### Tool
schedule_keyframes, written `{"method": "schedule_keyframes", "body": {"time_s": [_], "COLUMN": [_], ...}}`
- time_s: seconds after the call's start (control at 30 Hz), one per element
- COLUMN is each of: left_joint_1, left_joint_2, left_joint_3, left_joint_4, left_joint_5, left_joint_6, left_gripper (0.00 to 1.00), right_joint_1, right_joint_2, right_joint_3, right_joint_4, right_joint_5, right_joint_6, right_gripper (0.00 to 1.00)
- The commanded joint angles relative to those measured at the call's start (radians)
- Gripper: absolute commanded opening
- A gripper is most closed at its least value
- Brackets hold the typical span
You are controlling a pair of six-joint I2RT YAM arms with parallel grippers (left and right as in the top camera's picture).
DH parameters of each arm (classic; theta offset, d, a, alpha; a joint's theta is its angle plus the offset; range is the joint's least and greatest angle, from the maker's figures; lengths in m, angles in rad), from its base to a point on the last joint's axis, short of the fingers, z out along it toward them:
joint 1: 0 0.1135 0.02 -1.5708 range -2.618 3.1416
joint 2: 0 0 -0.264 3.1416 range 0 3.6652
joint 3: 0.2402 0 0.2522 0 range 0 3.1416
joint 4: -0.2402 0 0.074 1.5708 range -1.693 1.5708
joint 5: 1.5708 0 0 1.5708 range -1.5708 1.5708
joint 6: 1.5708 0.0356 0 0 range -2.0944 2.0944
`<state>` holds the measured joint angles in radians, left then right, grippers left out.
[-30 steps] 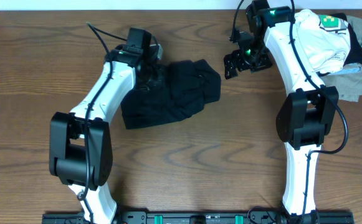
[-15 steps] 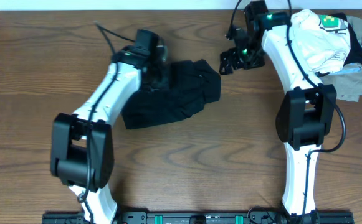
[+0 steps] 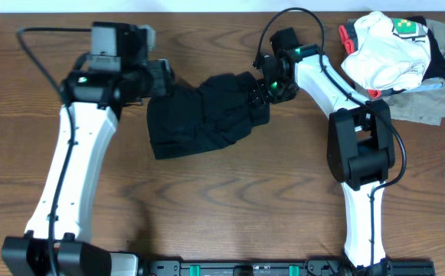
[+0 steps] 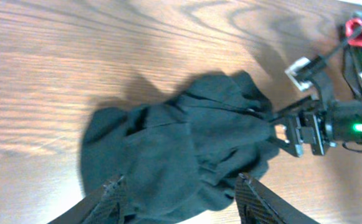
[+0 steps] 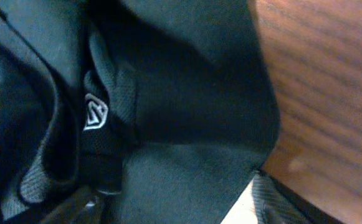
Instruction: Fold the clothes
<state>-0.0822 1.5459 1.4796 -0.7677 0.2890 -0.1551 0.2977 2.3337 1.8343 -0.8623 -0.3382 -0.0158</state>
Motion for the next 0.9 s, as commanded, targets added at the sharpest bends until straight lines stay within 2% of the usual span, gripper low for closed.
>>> {"method": "schedule_keyframes", "body": {"time_s": [0.0, 0.2, 0.27, 0.63, 0.67, 0.77, 0.8, 0.87], "left_joint_1": [0.041, 0.095, 0.111, 0.163, 0.164, 0.164, 0.164, 0.164], "left_joint_2": [-0.019, -0.017, -0.017, -0.017, -0.017, -0.016, -0.016, -0.014], "left_joint_3": [0.014, 0.014, 0.014, 0.014, 0.014, 0.014, 0.014, 0.014], "left_joint_4": [-0.031, -0.092, -0.094, -0.096, -0.095, -0.095, -0.096, -0.096], "left_joint_5": [-0.079, -0.127, -0.126, -0.127, -0.126, -0.127, -0.127, -0.127], "left_joint_6": [0.020, 0.036, 0.039, 0.039, 0.039, 0.047, 0.047, 0.047], "left_gripper": [0.58, 0.59, 0.59, 0.59, 0.59, 0.59, 0.59, 0.59], "right_joint_1": [0.016, -0.010, -0.026, -0.159, -0.163, -0.155, -0.150, -0.133], "right_joint_2": [0.006, 0.004, 0.000, -0.126, -0.130, -0.122, -0.121, -0.112], "right_joint_3": [-0.072, -0.093, -0.093, -0.087, -0.087, -0.089, -0.090, -0.092], "right_joint_4": [0.039, 0.066, 0.063, 0.048, 0.048, 0.053, 0.057, 0.070], "right_joint_5": [0.023, 0.069, 0.068, -0.038, -0.056, -0.092, -0.093, -0.093], "right_joint_6": [0.076, 0.109, 0.109, 0.062, 0.062, 0.062, 0.060, 0.059], "right_gripper": [0.56, 0.10, 0.01, 0.01, 0.05, 0.38, 0.44, 0.51]}}
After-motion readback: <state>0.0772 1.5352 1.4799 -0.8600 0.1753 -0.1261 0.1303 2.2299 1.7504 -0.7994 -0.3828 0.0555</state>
